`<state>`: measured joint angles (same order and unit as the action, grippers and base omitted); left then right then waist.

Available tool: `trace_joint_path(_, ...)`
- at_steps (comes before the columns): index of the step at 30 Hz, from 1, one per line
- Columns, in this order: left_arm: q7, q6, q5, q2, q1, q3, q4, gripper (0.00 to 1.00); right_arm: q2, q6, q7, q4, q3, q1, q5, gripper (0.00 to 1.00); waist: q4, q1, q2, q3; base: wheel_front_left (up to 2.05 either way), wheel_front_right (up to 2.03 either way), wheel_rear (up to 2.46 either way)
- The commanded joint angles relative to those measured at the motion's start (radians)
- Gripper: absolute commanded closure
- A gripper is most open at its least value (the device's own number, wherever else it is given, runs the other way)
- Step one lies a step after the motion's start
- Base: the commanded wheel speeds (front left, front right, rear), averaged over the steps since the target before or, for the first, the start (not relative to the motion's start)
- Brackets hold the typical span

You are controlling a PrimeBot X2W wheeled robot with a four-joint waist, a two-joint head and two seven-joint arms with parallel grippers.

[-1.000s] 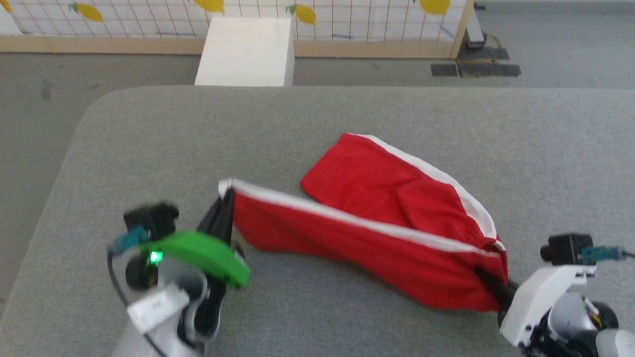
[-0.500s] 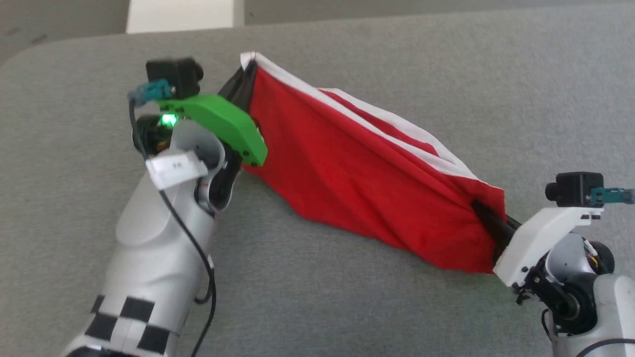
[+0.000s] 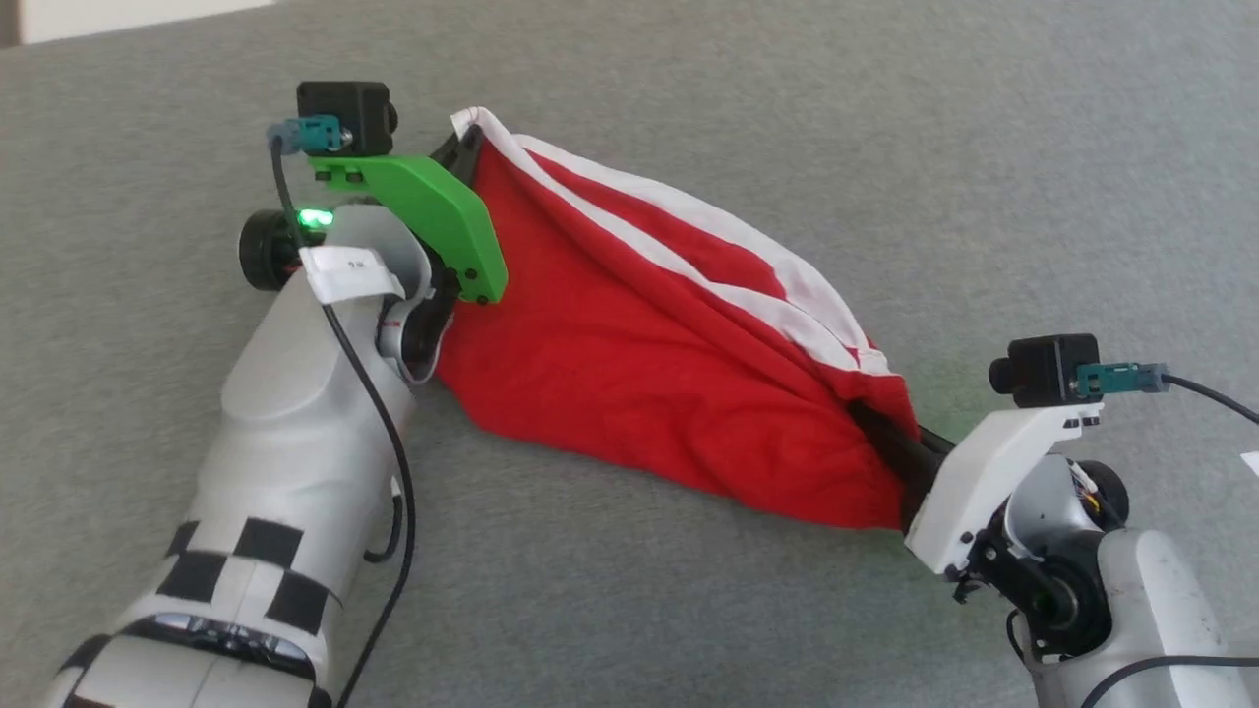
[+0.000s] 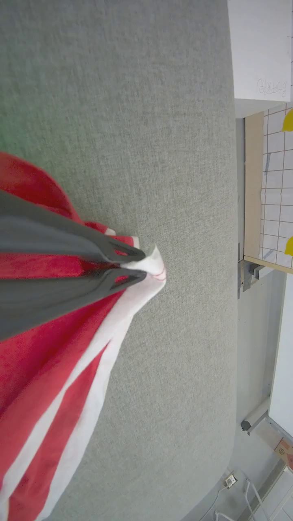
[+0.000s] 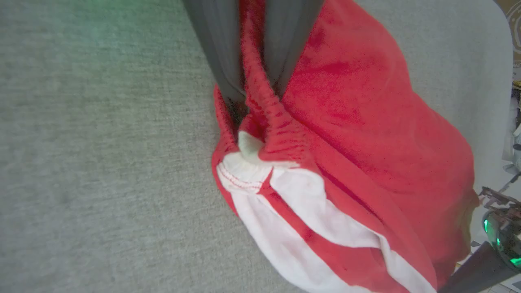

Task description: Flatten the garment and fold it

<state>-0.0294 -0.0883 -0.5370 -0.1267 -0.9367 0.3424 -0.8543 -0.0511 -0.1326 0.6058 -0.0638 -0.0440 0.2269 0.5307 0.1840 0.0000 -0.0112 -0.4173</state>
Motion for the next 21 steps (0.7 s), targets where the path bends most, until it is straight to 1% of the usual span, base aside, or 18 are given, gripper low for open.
trace_joint_path(1,0.005,-0.005,0.002,-0.006,-0.025,0.004,-0.017,1.0,-0.001,0.002,-0.003,-0.015,-0.002,0.005,0.006,1.0,0.026,0.0,0.0112,-0.025,0.0,0.0,0.0)
trace_joint_path(3,0.006,-0.001,0.0,-0.005,-0.037,0.003,-0.044,1.0,-0.001,0.002,-0.002,-0.017,-0.013,0.005,0.009,1.0,0.027,0.0,0.0112,-0.027,0.0,0.0,0.0)
trace_joint_path(4,0.009,0.001,0.0,-0.006,-0.043,0.003,-0.058,1.0,-0.001,0.002,-0.012,-0.014,-0.015,0.006,0.015,0.87,0.028,0.0,0.0112,-0.027,0.0,0.0,0.0)
trace_joint_path(5,0.012,0.001,-0.001,-0.006,-0.047,0.002,-0.069,0.53,-0.001,0.002,-0.019,-0.012,-0.017,0.007,0.022,0.0,0.027,0.0,0.0112,-0.026,0.0,0.0,0.0)
trace_joint_path(6,0.02,0.004,-0.001,-0.008,-0.051,0.001,-0.081,0.0,-0.001,0.002,-0.026,-0.012,-0.016,0.006,0.026,0.0,0.025,0.0,0.0112,-0.023,0.0,0.0,0.0)
trace_joint_path(11,0.063,0.003,-0.012,-0.002,-0.066,-0.007,-0.118,0.0,0.0,0.002,-0.062,0.009,-0.008,-0.011,0.049,0.0,0.002,0.0,0.0112,0.013,0.0,0.0,0.0)
trace_joint_path(16,0.13,-0.013,-0.034,0.001,-0.076,-0.02,-0.11,0.0,-0.003,0.002,-0.141,0.068,0.037,-0.051,0.007,0.0,-0.035,0.0,0.0112,0.07,0.0,0.0,0.0)
trace_joint_path(20,0.196,-0.024,-0.026,-0.02,-0.054,-0.009,-0.068,0.0,-0.002,0.002,-0.182,0.122,0.081,-0.101,-0.084,0.0,-0.063,0.0,0.0112,0.126,0.0,0.0,0.0)
trace_joint_path(21,0.212,-0.026,-0.015,-0.034,-0.042,0.001,-0.05,0.0,-0.017,0.002,-0.185,0.141,0.077,-0.119,-0.163,0.0,-0.069,0.0,0.0112,0.138,0.0,0.0,0.0)
